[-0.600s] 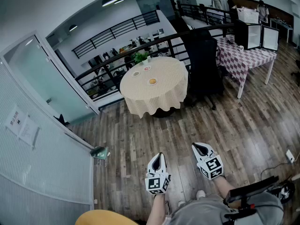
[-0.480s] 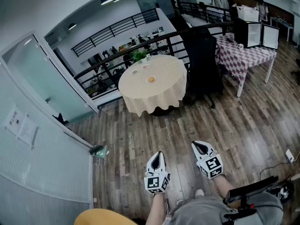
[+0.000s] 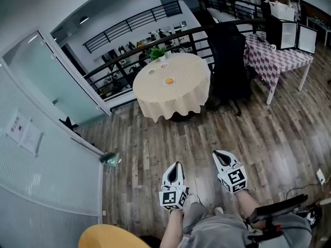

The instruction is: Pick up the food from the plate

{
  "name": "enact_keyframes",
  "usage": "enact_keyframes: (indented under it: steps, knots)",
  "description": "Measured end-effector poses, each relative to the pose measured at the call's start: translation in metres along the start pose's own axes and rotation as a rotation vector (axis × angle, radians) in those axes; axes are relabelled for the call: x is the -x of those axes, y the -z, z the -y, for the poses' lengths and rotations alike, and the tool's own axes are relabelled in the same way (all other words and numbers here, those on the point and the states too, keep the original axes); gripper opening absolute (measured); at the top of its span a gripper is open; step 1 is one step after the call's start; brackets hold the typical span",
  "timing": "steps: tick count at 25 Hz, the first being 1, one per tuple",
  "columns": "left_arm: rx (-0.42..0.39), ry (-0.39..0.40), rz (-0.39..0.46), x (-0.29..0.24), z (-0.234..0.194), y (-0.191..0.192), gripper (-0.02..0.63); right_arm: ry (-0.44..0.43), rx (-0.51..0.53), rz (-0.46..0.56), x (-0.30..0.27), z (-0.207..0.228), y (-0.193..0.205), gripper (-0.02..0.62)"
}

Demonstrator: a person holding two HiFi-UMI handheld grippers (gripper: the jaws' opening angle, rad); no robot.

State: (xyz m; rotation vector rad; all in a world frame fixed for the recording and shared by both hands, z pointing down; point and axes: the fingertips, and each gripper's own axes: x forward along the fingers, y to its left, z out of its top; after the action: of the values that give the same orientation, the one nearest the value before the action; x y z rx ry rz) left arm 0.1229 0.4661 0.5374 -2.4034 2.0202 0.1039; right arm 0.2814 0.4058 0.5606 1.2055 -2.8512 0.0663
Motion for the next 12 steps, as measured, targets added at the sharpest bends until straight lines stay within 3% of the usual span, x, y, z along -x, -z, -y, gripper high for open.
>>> enact_keyframes:
  steps: [6,12]
  knots:
    - [-0.004,-0.010,0.022,-0.036,-0.025,-0.004,0.009,-0.020,-0.006,-0.012,-0.041,0.010,0.004,0.015]
    - [0.002,-0.005,0.029,-0.093,-0.081,-0.001,0.009,-0.003,-0.025,-0.013,-0.117,0.026,-0.001,0.015]
